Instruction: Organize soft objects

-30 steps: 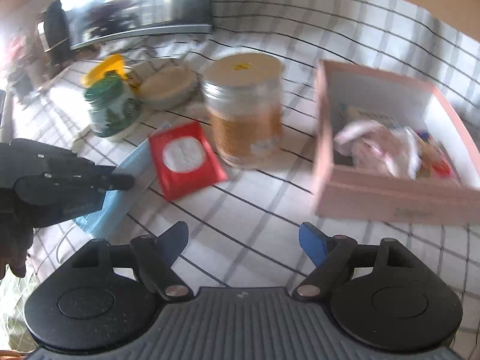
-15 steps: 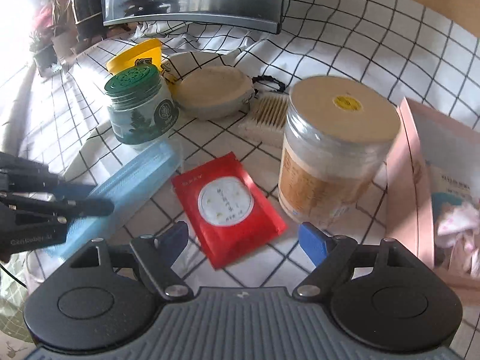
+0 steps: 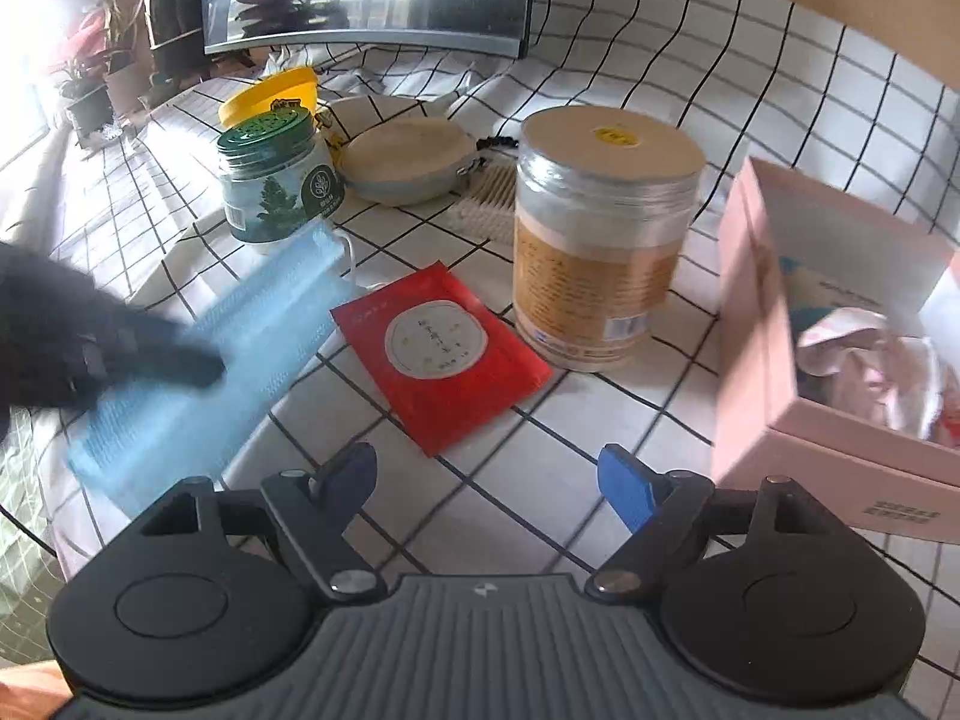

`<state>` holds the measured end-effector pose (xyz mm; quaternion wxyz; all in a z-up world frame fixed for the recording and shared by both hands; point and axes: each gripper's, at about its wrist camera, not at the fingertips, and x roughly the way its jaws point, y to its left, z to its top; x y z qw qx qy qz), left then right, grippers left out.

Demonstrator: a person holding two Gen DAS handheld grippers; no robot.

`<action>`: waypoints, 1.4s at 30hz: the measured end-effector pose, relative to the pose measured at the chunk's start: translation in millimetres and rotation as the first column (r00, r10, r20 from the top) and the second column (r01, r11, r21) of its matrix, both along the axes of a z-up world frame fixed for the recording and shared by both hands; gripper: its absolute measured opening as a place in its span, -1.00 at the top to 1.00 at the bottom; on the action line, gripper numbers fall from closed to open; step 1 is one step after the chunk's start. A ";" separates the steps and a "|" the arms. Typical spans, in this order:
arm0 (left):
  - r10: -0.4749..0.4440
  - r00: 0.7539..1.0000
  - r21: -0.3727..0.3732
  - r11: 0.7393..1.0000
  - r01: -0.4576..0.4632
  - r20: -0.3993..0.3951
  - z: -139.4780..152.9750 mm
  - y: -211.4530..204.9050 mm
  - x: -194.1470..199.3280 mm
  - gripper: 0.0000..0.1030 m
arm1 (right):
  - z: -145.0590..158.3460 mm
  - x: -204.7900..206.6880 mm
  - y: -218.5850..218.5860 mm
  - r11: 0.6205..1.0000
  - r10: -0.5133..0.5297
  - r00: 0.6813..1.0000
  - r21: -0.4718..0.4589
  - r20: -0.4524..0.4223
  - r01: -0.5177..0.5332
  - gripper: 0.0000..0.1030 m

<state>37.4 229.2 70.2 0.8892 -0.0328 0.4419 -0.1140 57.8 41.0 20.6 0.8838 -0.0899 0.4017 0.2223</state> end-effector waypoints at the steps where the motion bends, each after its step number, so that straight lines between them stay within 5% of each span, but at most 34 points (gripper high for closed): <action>1: 0.031 0.999 -0.045 0.998 -0.031 0.003 4.3 5.4 -0.7 0.52 | 0.2 -2.8 -3.1 1.000 0.000 1.000 -0.002 0.008 0.000 -0.58; 5: 0.179 0.984 -0.237 0.956 -0.174 -0.001 10.0 29.4 3.7 0.52 | 0.7 -5.8 -11.7 1.000 0.015 1.000 0.009 0.008 -0.015 -0.58; 12: 0.358 0.932 -0.202 0.911 -0.360 -0.045 -6.2 26.8 9.0 0.52 | 1.5 1.6 -17.1 0.997 0.075 0.997 0.023 0.021 -0.075 -0.58; 16: 0.323 0.944 -0.121 0.936 -0.330 -0.071 -19.7 1.3 10.7 0.52 | -4.8 8.8 -20.1 0.993 0.113 0.994 0.039 -0.001 -0.113 -0.58; 22: 0.232 0.973 0.106 0.968 -0.229 -0.017 -29.6 -44.6 7.1 0.51 | -14.1 11.9 -21.2 0.981 0.177 0.984 0.079 -0.011 -0.176 -0.77; 25: 0.172 0.985 0.247 0.953 -0.174 0.029 -31.1 -63.6 2.4 0.45 | -18.5 7.0 -23.6 0.980 0.179 0.983 0.086 0.027 -0.181 -0.82; 30: 0.209 0.975 0.360 0.906 -0.221 0.073 -27.3 -62.6 -4.2 0.43 | -25.9 -6.7 -22.6 0.980 0.194 0.977 0.034 0.087 -0.198 -0.96; 37: 0.315 0.947 0.318 0.894 -0.316 0.054 -33.4 -37.2 -0.9 0.41 | -26.6 -5.3 -21.7 0.979 0.199 0.976 0.031 0.085 -0.202 -1.00; 42: 0.415 0.910 0.044 0.909 -0.414 -0.014 -34.0 -2.0 0.8 0.37 | -26.9 -5.1 -21.2 0.979 0.199 0.976 0.032 0.086 -0.202 -1.00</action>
